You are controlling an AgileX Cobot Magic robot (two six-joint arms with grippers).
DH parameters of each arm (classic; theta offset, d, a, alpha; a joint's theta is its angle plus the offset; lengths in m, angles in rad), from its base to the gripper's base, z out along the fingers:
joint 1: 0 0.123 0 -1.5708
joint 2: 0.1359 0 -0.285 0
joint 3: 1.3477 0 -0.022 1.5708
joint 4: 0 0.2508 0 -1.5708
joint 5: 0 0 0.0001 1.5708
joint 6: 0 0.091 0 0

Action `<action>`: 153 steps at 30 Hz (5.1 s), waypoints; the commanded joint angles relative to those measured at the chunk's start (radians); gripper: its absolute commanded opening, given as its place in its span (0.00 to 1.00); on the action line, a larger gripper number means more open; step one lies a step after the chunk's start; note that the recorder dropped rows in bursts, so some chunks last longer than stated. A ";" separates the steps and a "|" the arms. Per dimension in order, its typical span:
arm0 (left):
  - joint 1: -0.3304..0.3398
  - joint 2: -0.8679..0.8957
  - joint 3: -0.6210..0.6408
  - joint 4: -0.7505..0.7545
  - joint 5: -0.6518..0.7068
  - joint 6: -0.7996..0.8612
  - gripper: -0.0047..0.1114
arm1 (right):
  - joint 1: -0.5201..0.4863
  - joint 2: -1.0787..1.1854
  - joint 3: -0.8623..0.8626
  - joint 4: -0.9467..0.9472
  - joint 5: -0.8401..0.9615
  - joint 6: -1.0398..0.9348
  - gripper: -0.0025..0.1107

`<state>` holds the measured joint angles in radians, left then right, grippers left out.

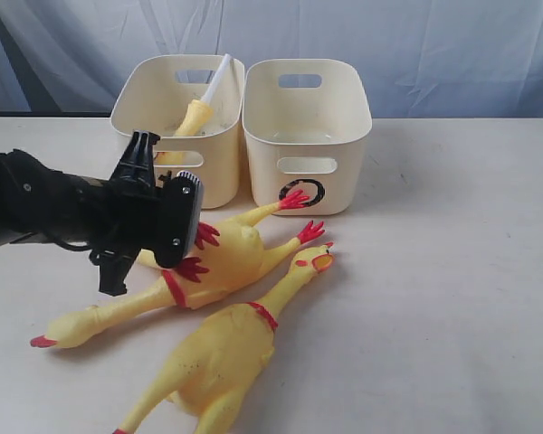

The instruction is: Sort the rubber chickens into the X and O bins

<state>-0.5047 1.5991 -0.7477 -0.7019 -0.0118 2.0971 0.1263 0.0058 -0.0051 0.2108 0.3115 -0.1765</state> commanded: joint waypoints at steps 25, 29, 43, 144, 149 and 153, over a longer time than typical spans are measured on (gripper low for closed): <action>-0.006 -0.204 -0.005 -0.365 -0.003 0.006 0.04 | 0.003 -0.006 0.005 0.000 -0.007 -0.002 0.02; -0.006 -0.234 -0.005 -0.390 0.046 0.004 0.04 | 0.003 -0.006 0.005 0.000 -0.007 -0.002 0.02; -0.006 -0.333 -0.005 -0.444 0.087 -0.075 0.04 | 0.003 -0.006 0.005 0.000 -0.007 -0.002 0.02; 0.217 -0.186 -0.260 -0.267 0.012 -0.963 0.52 | 0.003 -0.006 0.005 0.002 -0.007 -0.002 0.02; 0.263 -0.303 -0.187 -0.260 0.125 -0.963 0.52 | 0.003 -0.006 0.005 0.004 -0.007 -0.002 0.02; 0.294 -0.404 -0.127 -0.159 0.200 -0.965 0.51 | 0.003 -0.006 0.005 0.004 -0.007 -0.002 0.02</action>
<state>-0.2291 1.2595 -0.9129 -0.9307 0.1348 1.1343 0.1263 0.0058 -0.0051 0.2166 0.3115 -0.1765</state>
